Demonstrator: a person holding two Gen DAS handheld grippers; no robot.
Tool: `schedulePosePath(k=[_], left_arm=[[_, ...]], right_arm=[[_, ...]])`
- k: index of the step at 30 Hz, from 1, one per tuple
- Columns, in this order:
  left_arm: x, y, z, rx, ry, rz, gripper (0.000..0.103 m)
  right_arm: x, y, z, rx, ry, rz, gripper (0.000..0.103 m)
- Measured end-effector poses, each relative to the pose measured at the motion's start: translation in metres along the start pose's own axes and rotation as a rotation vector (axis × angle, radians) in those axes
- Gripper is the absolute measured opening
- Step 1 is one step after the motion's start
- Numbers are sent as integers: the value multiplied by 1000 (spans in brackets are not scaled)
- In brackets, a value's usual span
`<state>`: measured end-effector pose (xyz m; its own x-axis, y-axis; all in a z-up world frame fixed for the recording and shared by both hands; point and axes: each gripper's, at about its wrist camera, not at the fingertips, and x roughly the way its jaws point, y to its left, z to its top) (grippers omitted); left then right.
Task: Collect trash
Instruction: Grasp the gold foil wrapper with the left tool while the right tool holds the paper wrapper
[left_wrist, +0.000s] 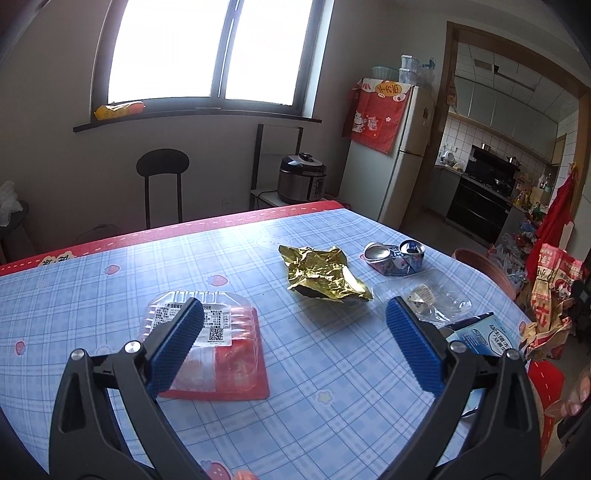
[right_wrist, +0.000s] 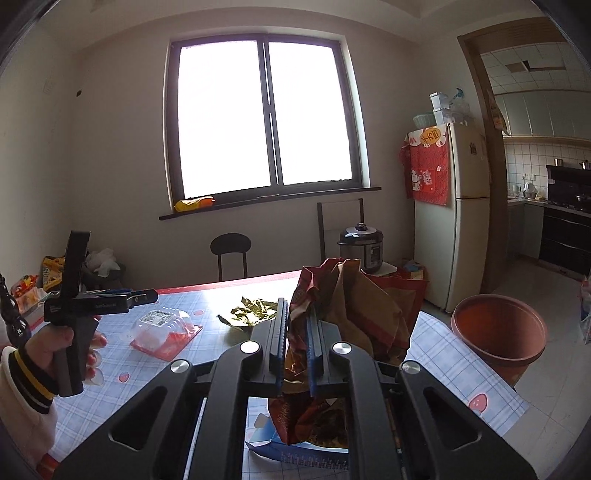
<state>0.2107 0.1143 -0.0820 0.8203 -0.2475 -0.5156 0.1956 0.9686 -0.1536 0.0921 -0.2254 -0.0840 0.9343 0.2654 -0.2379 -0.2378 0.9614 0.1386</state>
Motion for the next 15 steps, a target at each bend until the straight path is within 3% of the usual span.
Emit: schedulePosePath(k=[6, 15], left_arm=[[-8, 32, 7, -111, -6, 40, 97], [-4, 53, 4, -240, 7, -32, 97]], right_arm=[[5, 1, -5, -2, -10, 2, 10], [15, -1, -15, -15, -11, 2, 10]])
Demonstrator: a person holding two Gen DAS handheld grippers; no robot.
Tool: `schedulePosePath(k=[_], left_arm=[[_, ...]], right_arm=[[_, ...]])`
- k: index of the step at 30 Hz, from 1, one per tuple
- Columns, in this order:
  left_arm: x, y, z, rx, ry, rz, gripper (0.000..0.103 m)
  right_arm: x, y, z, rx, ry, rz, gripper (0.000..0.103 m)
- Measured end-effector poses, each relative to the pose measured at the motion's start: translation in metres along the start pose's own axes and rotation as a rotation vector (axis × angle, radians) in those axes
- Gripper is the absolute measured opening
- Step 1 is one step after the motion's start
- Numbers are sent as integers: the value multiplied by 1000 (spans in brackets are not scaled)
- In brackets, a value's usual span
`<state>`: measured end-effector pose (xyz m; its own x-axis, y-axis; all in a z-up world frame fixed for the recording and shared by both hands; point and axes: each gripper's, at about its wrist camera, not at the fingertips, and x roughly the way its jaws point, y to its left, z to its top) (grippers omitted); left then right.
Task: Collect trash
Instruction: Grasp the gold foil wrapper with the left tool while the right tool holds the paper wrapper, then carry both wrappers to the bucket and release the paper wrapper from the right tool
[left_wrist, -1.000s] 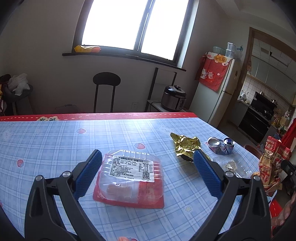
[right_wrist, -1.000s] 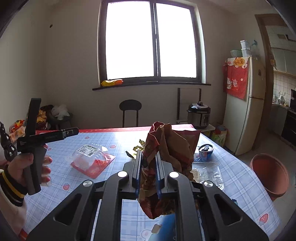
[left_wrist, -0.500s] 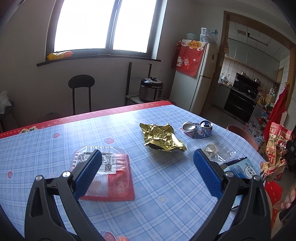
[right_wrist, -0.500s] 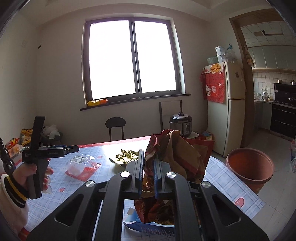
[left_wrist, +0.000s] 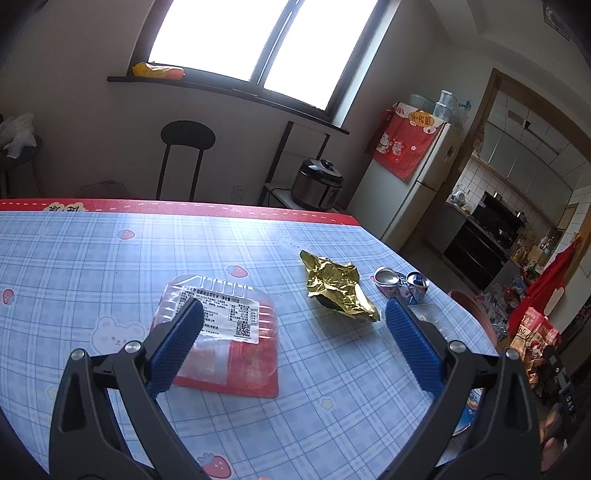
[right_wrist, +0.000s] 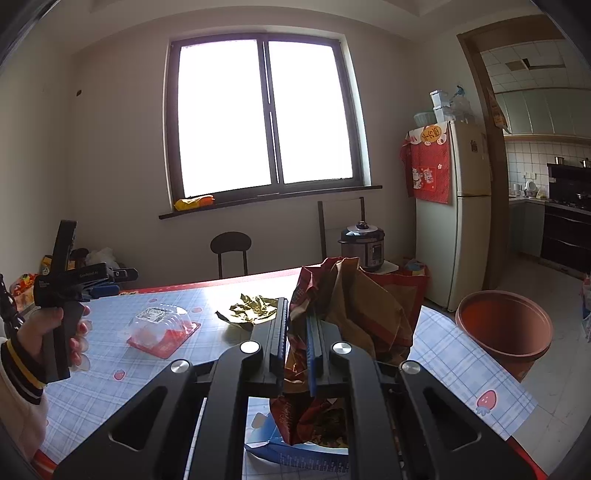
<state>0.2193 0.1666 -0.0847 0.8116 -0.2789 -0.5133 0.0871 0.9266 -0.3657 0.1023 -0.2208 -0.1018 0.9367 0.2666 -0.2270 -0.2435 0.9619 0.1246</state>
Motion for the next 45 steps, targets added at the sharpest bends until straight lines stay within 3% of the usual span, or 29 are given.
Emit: schedulePosePath(k=[4, 10, 13, 20, 24, 29, 31, 34, 36, 45], left_arm=[[10, 2, -4, -69, 37, -60, 96], [61, -8, -11, -225, 164, -150, 70], [95, -20, -11, -299, 210, -198, 70], [162, -33, -16, -420, 292, -147, 66], [183, -35, -18, -394, 295, -34, 58], [199, -33, -17, -389, 268, 14, 55], [203, -32, -17, -412, 255, 4, 53], [213, -31, -19, -467, 264, -50, 40], [216, -32, -22, -474, 265, -53, 22], [179, -28, -21, -420, 152, -108, 14]], right_arm=[[3, -2, -1, 8, -6, 7, 9], [11, -7, -3, 34, -11, 19, 9], [11, -9, -2, 32, -15, 21, 9], [7, -17, -1, 41, -26, 18, 9], [7, -20, -2, 50, -31, 25, 9], [9, -21, -4, 51, -27, 32, 9], [10, -21, -5, 50, -22, 30, 9], [12, -24, -6, 55, -11, 24, 9], [13, -26, -7, 61, -4, 19, 9], [12, -36, -3, 100, -3, 22, 9]])
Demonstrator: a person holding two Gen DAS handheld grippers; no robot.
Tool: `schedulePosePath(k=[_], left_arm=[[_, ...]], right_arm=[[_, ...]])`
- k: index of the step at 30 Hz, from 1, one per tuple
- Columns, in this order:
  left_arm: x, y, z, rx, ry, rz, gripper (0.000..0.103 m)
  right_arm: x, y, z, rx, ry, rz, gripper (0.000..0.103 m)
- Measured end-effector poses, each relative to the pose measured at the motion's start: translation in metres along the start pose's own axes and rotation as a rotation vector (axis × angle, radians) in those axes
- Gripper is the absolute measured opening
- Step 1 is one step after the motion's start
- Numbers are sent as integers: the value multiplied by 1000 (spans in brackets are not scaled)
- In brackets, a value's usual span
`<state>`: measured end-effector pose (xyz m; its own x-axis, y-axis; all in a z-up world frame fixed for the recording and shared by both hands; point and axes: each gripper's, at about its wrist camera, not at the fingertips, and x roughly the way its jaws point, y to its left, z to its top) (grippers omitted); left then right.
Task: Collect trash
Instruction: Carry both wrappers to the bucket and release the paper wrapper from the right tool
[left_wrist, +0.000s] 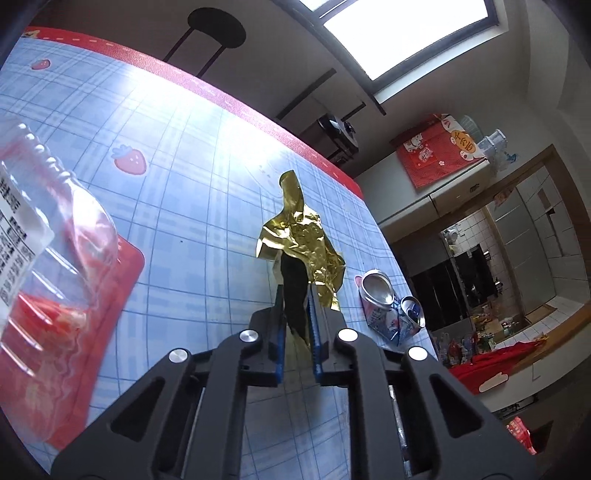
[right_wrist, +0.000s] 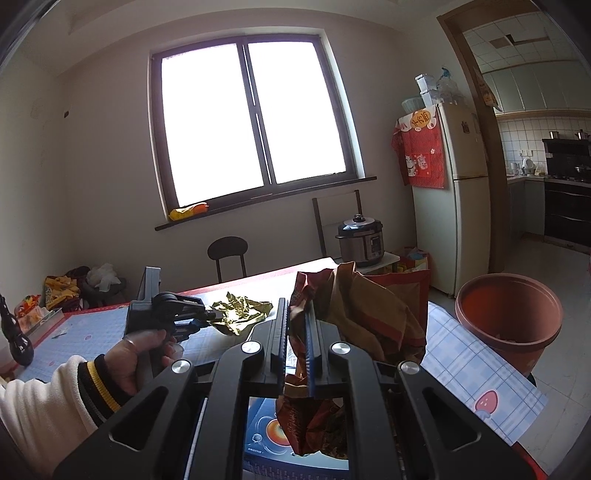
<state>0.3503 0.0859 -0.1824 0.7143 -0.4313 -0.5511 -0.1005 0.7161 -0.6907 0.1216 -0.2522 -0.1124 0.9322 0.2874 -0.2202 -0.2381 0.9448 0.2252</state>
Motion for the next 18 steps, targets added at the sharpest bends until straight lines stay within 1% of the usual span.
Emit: schedulePosePath(k=[6, 11, 15, 18], left_arm=[[-56, -31, -4, 123, -105, -72, 14], [-92, -63, -15, 226, -161, -133, 14], [-109, -86, -23, 283, -182, -185, 14], [-115, -97, -31, 327, -192, -197, 14]], right_arm=[[-2, -12, 9, 48, -1, 12, 9], [-1, -33, 32, 56, 9, 8, 9], [5, -58, 60, 15, 10, -44, 9], [16, -86, 78, 15, 22, -86, 9]])
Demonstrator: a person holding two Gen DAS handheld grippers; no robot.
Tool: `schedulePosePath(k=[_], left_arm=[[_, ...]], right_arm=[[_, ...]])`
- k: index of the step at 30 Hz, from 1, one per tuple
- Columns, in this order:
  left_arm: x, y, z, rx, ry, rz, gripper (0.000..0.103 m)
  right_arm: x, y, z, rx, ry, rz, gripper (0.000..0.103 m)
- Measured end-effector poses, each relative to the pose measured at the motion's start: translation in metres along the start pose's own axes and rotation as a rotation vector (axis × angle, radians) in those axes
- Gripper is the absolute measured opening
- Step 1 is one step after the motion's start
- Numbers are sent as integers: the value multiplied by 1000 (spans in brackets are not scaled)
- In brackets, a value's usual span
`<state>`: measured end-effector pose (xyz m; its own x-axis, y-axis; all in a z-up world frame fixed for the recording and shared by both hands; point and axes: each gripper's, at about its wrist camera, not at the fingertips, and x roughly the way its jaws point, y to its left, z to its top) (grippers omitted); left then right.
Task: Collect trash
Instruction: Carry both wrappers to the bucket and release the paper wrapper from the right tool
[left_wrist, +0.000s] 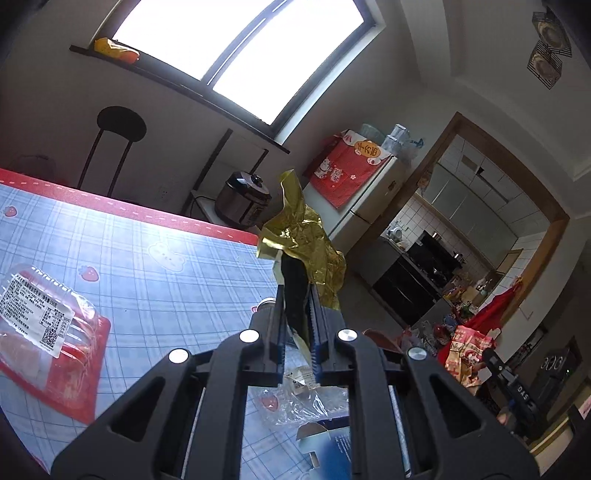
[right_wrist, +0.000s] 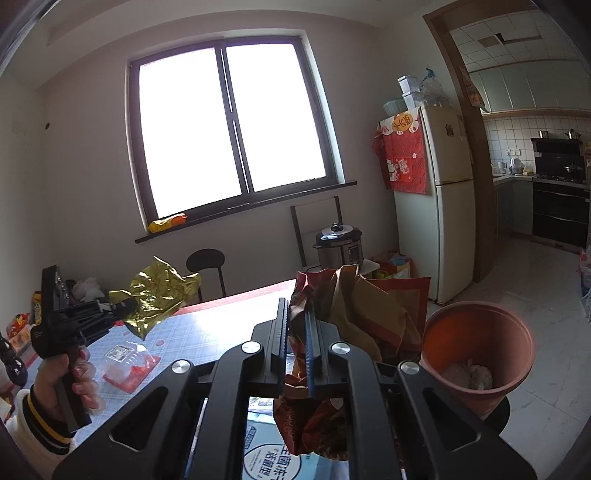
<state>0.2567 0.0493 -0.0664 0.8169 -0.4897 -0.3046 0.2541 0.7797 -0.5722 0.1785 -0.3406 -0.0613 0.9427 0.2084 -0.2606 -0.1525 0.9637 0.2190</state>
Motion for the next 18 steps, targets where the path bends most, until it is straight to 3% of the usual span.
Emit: schedulePosePath(k=[7, 18], left_arm=[[-6, -10, -6, 42, -10, -5, 14], [4, -12, -11, 53, 11, 18, 14]], right_arm=[[57, -76, 18, 51, 84, -142, 9], [117, -161, 21, 211, 112, -246, 9]])
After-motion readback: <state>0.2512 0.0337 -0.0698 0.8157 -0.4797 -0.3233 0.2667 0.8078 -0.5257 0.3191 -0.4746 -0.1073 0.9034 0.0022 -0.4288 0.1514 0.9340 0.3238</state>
